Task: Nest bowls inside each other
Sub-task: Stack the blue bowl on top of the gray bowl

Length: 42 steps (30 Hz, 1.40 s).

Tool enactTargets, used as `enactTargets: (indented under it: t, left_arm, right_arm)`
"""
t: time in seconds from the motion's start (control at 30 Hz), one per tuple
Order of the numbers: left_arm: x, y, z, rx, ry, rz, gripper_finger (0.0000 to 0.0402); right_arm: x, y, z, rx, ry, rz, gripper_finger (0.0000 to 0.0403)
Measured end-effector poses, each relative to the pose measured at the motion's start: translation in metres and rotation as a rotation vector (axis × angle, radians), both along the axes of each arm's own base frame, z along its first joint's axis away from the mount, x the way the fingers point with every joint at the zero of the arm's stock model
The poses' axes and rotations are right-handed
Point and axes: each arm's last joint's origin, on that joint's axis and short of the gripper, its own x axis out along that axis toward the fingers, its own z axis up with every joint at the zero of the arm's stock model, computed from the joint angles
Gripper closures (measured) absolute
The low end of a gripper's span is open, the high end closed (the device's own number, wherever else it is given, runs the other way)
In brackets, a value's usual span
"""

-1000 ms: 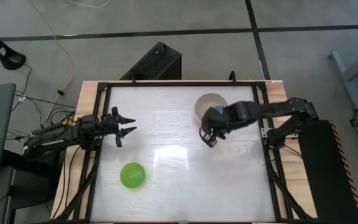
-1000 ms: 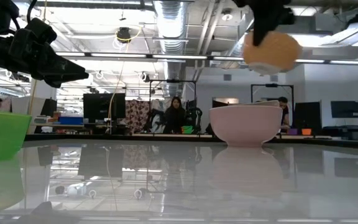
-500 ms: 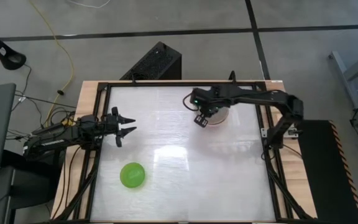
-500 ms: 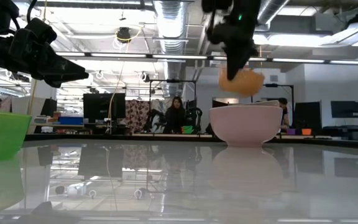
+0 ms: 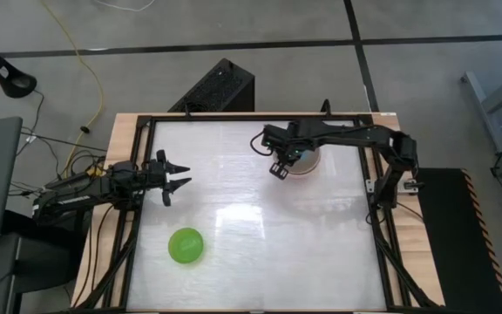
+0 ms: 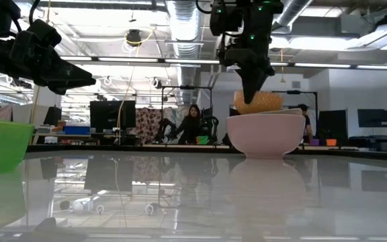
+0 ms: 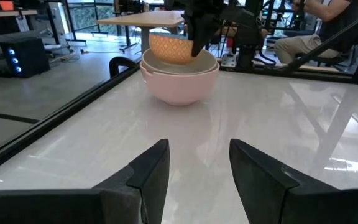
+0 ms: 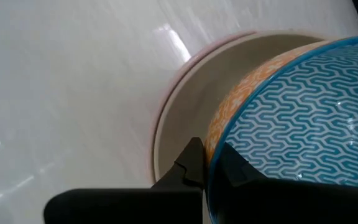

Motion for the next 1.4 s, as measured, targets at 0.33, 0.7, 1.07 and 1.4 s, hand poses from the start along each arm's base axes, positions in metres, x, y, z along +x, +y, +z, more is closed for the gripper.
enactTargets:
  t: [0.33, 0.7, 1.07, 1.4]
  left_arm:
    - [0.000, 0.000, 0.000, 0.000, 0.000, 0.000, 0.0244]
    - [0.000, 0.000, 0.000, 0.000, 0.000, -0.001, 0.0244]
    - [0.000, 0.000, 0.000, 0.000, 0.000, -0.001, 0.0244]
    - [0.000, 0.000, 0.000, 0.000, 0.000, -0.001, 0.0244]
  right_arm:
    - [-0.008, -0.006, -0.029, 0.019, 0.068, -0.042, 0.0388]
    - [-0.008, -0.012, -0.032, 0.012, 0.054, -0.051, 0.0388]
    - [-0.010, -0.017, -0.032, 0.011, 0.054, -0.049, 0.0388]
    - [-0.013, -0.019, -0.038, 0.046, 0.063, -0.028, 0.0388]
